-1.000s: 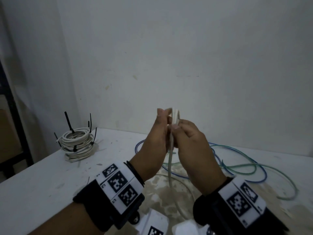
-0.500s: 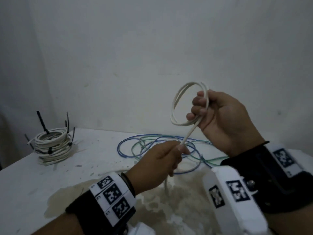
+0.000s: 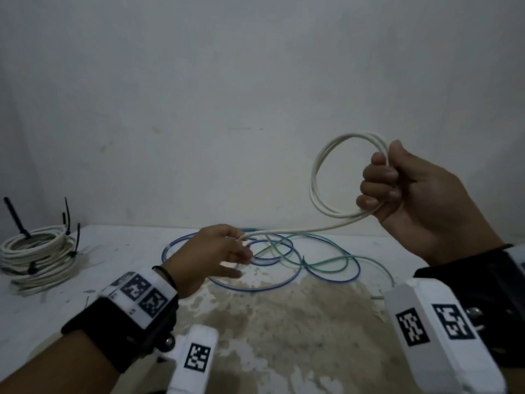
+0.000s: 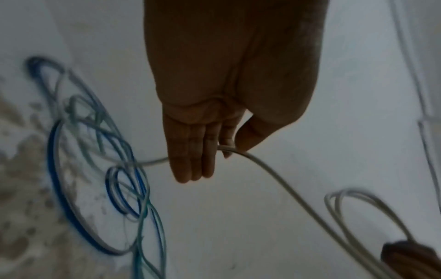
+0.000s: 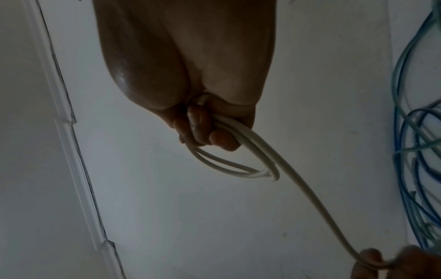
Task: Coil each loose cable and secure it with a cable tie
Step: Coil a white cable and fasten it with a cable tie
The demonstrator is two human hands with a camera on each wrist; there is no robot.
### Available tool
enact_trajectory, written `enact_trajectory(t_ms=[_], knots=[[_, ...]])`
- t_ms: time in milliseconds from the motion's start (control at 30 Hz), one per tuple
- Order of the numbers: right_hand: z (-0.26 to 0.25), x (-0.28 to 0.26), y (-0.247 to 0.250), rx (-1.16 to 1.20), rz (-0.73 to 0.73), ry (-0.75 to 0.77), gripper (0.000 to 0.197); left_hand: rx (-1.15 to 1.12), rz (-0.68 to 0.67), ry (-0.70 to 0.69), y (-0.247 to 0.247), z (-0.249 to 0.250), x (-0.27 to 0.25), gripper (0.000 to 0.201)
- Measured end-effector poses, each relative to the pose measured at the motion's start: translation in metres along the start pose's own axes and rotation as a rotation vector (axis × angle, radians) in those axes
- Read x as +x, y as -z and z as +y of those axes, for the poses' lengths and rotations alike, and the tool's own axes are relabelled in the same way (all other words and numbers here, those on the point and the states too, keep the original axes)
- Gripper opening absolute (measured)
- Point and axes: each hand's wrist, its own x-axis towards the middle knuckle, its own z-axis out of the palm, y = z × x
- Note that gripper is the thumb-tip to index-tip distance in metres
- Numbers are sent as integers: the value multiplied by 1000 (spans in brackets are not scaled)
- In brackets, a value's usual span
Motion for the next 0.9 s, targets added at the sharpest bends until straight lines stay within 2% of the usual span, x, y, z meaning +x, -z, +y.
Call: enact_trajectory(t_ms=[67,133,267,333,600,667,800,900], knots=[[5,-4,1,4,-2,-10,31,-355,75,46,-1,1,3,13],[14,-7,0,5,-4,-26,31,-591,140,53,-2,5,7,16],[35,-13,0,13,5,-24,32,-957,244,112,0,21,12,19],[43,-14,1,23,10,-9,33,-1034,263,112,2,28,13,20],[68,-15,-1,45,-27,-28,33,-1030,348,156,18,15,21,25],[74,-15,-2,15,-39,-39,33,-959,358,91,22,12,23,28],[82,-14,-4,-56,-72,-46,34,-626,419,-109,21,9,19,25],[84,-14,-5,-141,-104,-65,35,-375,367,-225,21,18,10,17]])
